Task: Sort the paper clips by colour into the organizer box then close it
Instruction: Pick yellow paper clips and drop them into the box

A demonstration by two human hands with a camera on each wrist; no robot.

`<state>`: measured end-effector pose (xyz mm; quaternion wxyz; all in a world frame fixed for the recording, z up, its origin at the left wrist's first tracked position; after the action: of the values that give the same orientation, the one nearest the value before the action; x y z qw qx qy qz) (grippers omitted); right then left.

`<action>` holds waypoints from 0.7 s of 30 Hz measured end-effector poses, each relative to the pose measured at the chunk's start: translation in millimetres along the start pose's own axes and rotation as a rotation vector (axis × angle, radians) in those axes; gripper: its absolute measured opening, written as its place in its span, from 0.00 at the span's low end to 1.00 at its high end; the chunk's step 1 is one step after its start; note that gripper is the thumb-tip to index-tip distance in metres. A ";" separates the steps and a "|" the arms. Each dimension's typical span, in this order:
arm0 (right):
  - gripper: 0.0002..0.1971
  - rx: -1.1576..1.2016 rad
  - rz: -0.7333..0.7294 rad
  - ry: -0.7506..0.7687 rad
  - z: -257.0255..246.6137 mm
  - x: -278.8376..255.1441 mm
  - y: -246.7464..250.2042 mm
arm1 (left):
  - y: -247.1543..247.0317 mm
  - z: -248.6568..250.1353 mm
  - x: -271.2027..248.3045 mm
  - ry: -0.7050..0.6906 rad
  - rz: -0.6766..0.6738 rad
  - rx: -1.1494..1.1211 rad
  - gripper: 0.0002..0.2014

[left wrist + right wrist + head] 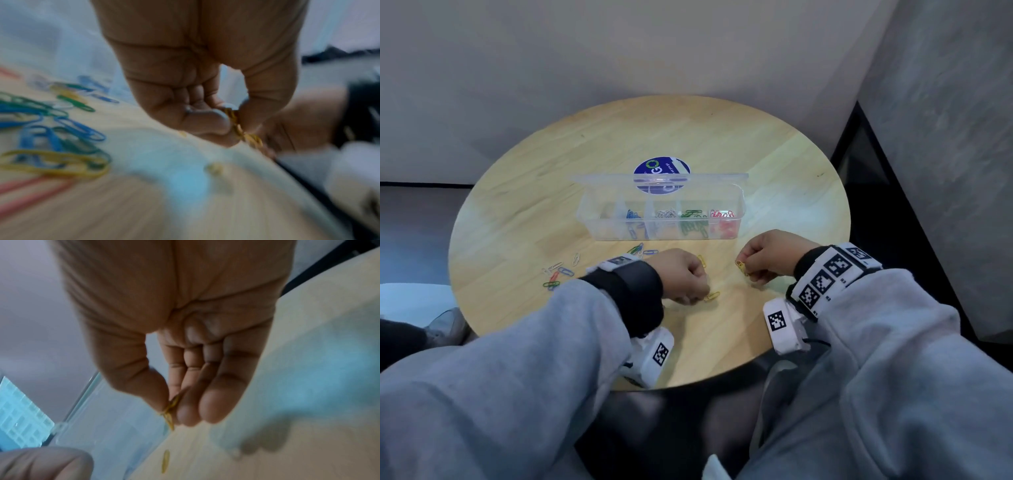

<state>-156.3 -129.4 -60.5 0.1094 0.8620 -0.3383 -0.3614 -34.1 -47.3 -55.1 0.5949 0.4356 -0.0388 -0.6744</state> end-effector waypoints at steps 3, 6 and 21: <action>0.09 0.240 -0.054 -0.016 -1.4 0.0 -2.5 | 13.0 -1.4 0.7 0.015 -0.015 -0.392 0.11; 0.13 0.423 -0.088 -0.041 -3.1 -1.5 -4.4 | 19.9 2.1 0.9 0.011 -0.036 -0.625 0.12; 0.12 0.692 -0.138 -0.057 -5.0 1.6 -10.4 | -1.2 7.2 11.7 0.041 0.043 0.306 0.06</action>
<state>-146.8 -122.9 -62.3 -0.2233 0.8583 -0.3848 -0.2559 -38.6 -60.1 -57.7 0.5366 0.5340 -0.1379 -0.6387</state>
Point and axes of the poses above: each hand's wrist, its own x-axis towards the middle knuckle, its own y-axis out of the back of the hand, z = x × y, the point moved 9 cm from there along x, towards the middle knuckle
